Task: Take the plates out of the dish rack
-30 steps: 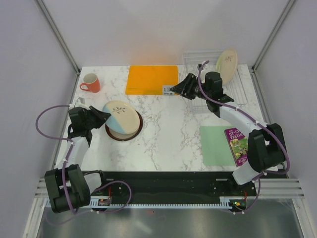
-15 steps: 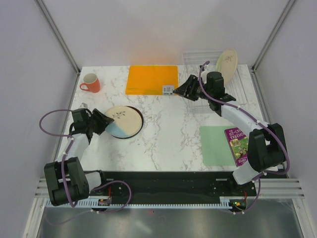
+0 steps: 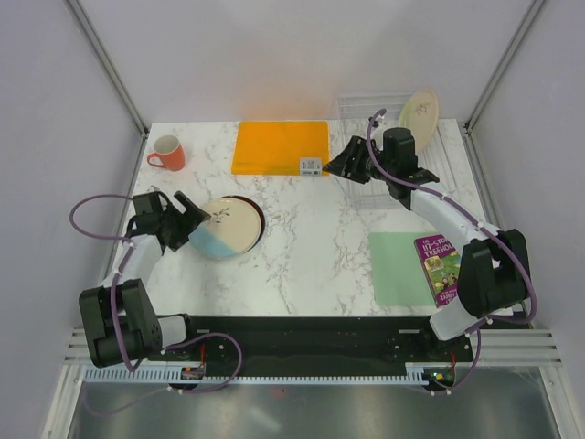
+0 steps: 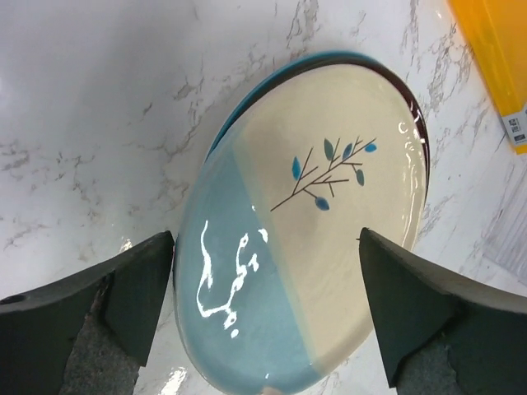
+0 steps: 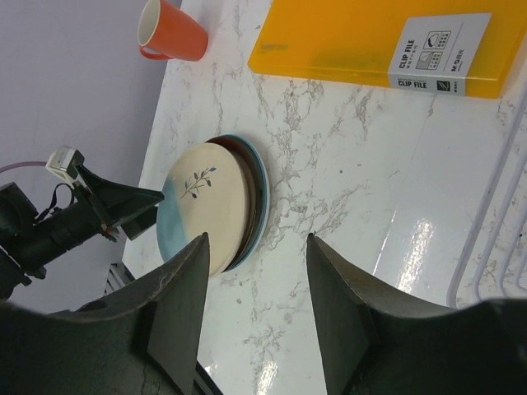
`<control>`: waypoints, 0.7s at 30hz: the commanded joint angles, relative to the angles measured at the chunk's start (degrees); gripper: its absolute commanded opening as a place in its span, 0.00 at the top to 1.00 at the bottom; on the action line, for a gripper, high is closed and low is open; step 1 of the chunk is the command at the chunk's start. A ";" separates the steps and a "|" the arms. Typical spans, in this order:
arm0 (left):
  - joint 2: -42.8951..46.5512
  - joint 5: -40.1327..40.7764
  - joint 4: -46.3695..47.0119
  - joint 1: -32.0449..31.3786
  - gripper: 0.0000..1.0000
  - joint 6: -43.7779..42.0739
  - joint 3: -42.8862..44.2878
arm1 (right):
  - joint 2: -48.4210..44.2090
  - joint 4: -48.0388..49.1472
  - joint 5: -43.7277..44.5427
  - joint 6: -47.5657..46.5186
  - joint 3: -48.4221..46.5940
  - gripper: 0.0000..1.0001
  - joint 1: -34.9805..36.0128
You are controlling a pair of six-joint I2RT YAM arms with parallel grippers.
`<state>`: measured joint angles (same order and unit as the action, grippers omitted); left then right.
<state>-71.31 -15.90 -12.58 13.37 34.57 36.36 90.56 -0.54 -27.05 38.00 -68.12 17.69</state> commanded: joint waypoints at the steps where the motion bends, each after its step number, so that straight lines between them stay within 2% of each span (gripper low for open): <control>1: -1.90 4.47 -1.74 -1.15 0.00 -3.10 7.14 | -1.97 -1.40 0.77 -2.23 -1.93 0.42 -0.55; 7: -6.72 -1.94 2.73 -2.46 0.00 -1.35 10.39 | -2.58 -2.80 2.26 -3.54 -2.02 0.42 -1.43; 12: -9.81 -1.50 2.74 -5.19 0.00 -0.99 11.72 | -3.11 -7.27 4.19 -6.44 -4.39 0.42 -3.71; 16: -7.89 1.74 2.38 -5.37 0.00 -1.69 10.23 | -3.38 -10.44 7.26 -9.69 -7.54 0.41 -5.12; 19: -3.41 2.28 3.25 -5.37 0.00 -2.40 9.43 | -2.94 -15.53 13.84 -14.34 -12.55 0.41 -6.70; 21: -1.21 2.10 3.96 -5.37 0.00 -2.57 9.87 | -2.24 -19.65 22.97 -19.33 -17.19 0.32 -6.97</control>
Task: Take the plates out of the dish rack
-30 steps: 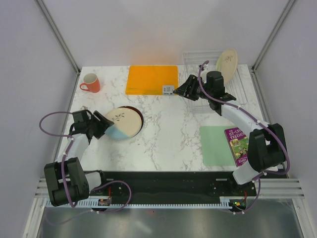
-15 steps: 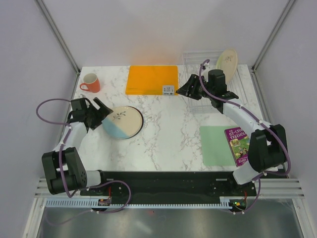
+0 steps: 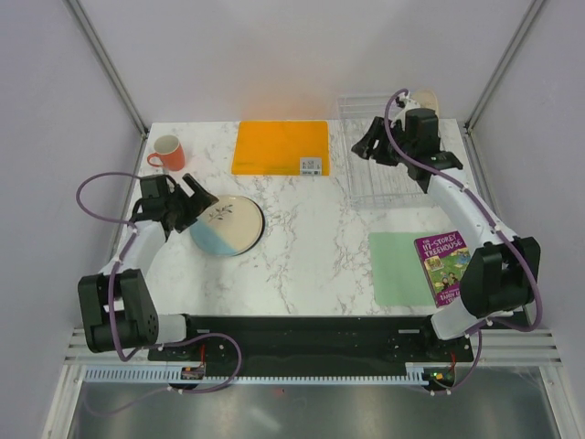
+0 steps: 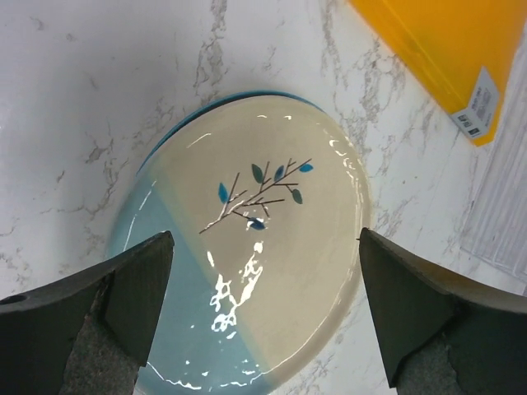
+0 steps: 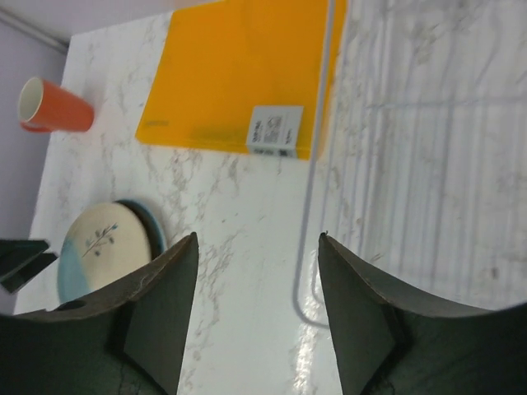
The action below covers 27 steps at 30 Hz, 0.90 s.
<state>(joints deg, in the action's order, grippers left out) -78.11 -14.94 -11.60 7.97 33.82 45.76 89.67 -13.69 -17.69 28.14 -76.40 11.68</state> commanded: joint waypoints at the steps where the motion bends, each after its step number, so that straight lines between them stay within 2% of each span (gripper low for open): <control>1: 5.94 0.27 2.81 0.12 0.00 -1.92 1.00 | -0.90 -7.65 17.04 -11.07 -10.51 0.32 -1.05; 2: 6.38 -0.26 2.63 0.12 0.00 -1.75 1.87 | 0.32 -8.71 20.73 -12.48 -12.00 0.32 -0.96; 3: 7.52 -0.96 2.63 0.03 0.00 -1.40 2.23 | 0.94 -9.50 28.16 -15.98 -14.45 0.31 -1.05; 6: 10.85 -3.07 2.54 0.03 0.00 -0.25 2.67 | 4.72 -9.95 40.23 -20.39 -18.68 0.29 -1.31; 10: 14.72 -6.23 2.63 0.03 0.00 -1.38 3.37 | 10.95 -8.63 50.79 -24.97 -23.26 0.29 -1.92; 13: 16.84 -9.57 2.63 0.03 0.00 -3.15 4.07 | 17.18 -7.40 53.72 -25.94 -27.13 0.29 -3.41; 19: 17.46 -15.02 2.98 0.03 0.00 -6.66 5.48 | 24.57 -5.47 54.00 -25.86 -33.54 0.29 -7.72; 27: 14.31 -16.79 5.53 0.03 0.00 -7.63 6.27 | 31.96 -5.64 52.24 -27.70 -42.15 0.28 -11.24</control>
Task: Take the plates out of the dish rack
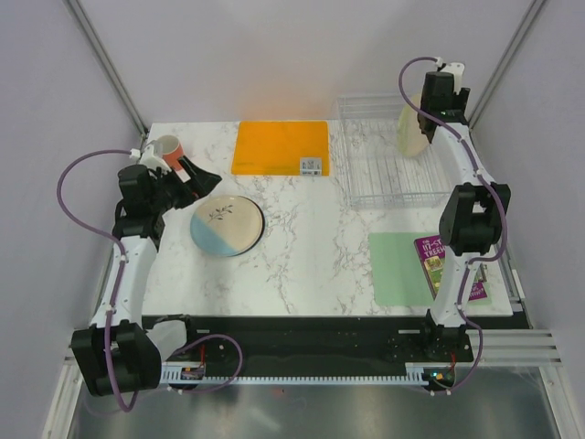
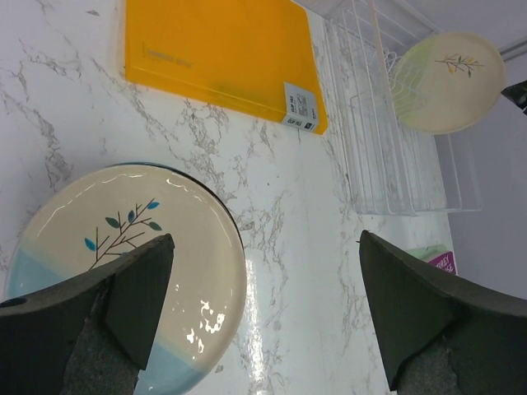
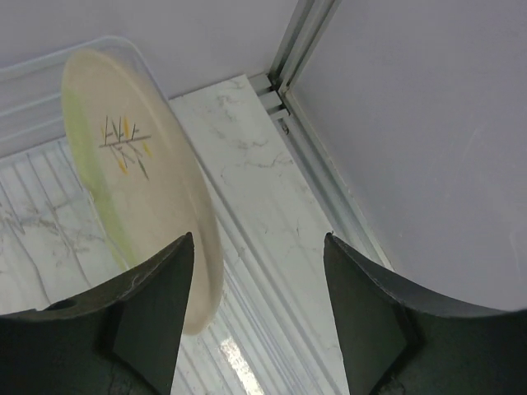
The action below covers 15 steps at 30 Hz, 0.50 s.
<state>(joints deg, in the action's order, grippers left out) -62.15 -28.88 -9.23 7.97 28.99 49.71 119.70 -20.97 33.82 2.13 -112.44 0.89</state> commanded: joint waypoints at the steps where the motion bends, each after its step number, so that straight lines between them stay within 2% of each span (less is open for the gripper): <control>1: -2.18 -3.11 3.69 0.12 0.00 -2.71 2.32 | 3.51 1.55 0.11 -1.69 -6.90 0.29 -0.53; 6: -4.12 -3.55 4.31 0.12 0.00 -2.80 2.32 | 7.21 1.20 -2.97 -0.99 -10.24 0.31 -0.71; 13: -5.70 -3.37 4.93 0.03 0.00 -3.33 1.79 | 10.90 1.90 -13.06 5.24 -11.31 0.32 -5.54; 15: -5.79 -3.02 5.10 0.03 0.00 -3.42 1.70 | 11.26 2.78 -16.76 6.83 -10.61 0.41 -6.86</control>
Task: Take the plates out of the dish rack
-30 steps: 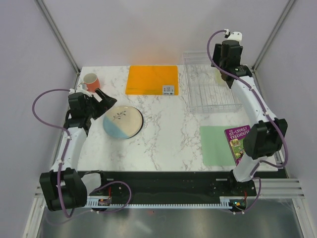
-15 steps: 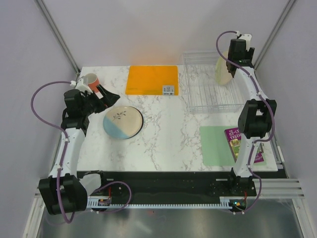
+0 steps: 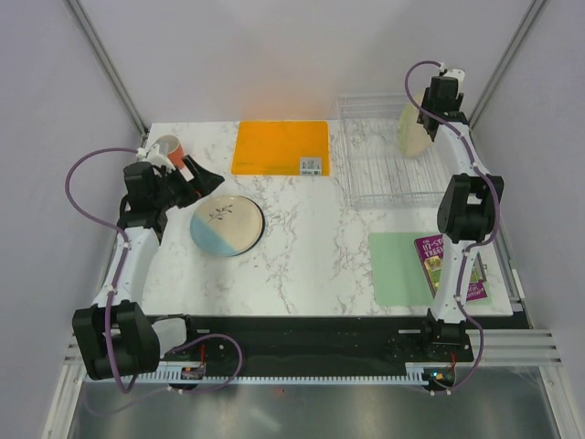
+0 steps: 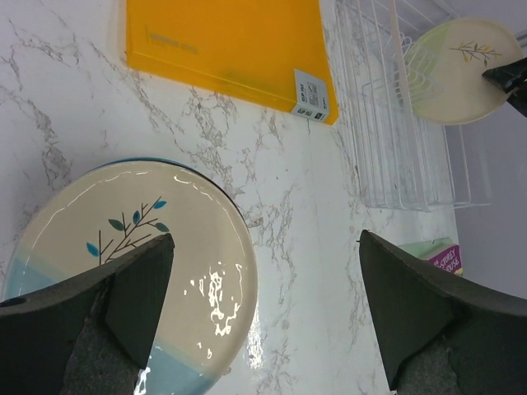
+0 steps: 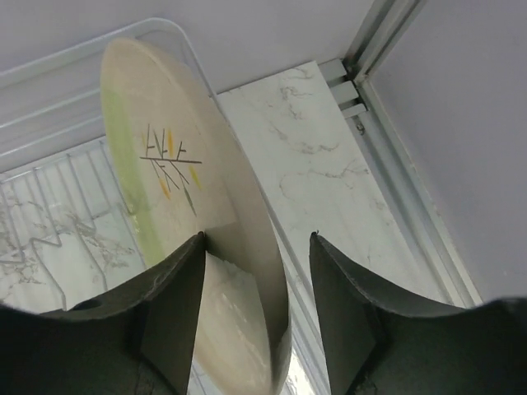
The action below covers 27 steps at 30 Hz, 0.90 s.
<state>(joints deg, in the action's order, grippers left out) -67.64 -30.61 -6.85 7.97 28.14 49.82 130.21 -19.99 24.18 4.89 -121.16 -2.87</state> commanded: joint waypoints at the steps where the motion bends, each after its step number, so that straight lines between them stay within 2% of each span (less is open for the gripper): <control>1: -0.30 -1.21 2.90 0.03 0.00 -2.56 1.42 | 0.74 2.32 -8.00 4.34 -1.53 0.54 -3.36; 3: -0.30 -0.94 2.98 0.03 0.00 -2.56 1.33 | 0.57 3.72 -11.60 4.87 0.04 0.72 -4.07; 4: -0.30 -0.94 2.98 0.03 0.00 -2.48 1.16 | 0.05 4.51 -12.66 4.96 0.92 0.86 -4.24; 6: -0.22 -0.77 2.98 0.03 0.00 -2.48 1.07 | -0.66 6.53 -14.69 4.87 3.29 1.00 -4.25; 11: 0.84 -0.59 2.98 0.12 0.00 -1.95 0.19 | -4.61 9.79 -15.75 4.43 6.99 1.00 -3.98; 27: 6.55 3.37 -0.18 0.12 0.00 -1.95 -2.80 | -19.37 12.16 8.51 -12.26 8.22 1.00 5.25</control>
<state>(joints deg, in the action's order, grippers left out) -62.70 -28.53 -6.79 7.97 27.94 47.20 120.49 -15.90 23.05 -1.37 -111.87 1.08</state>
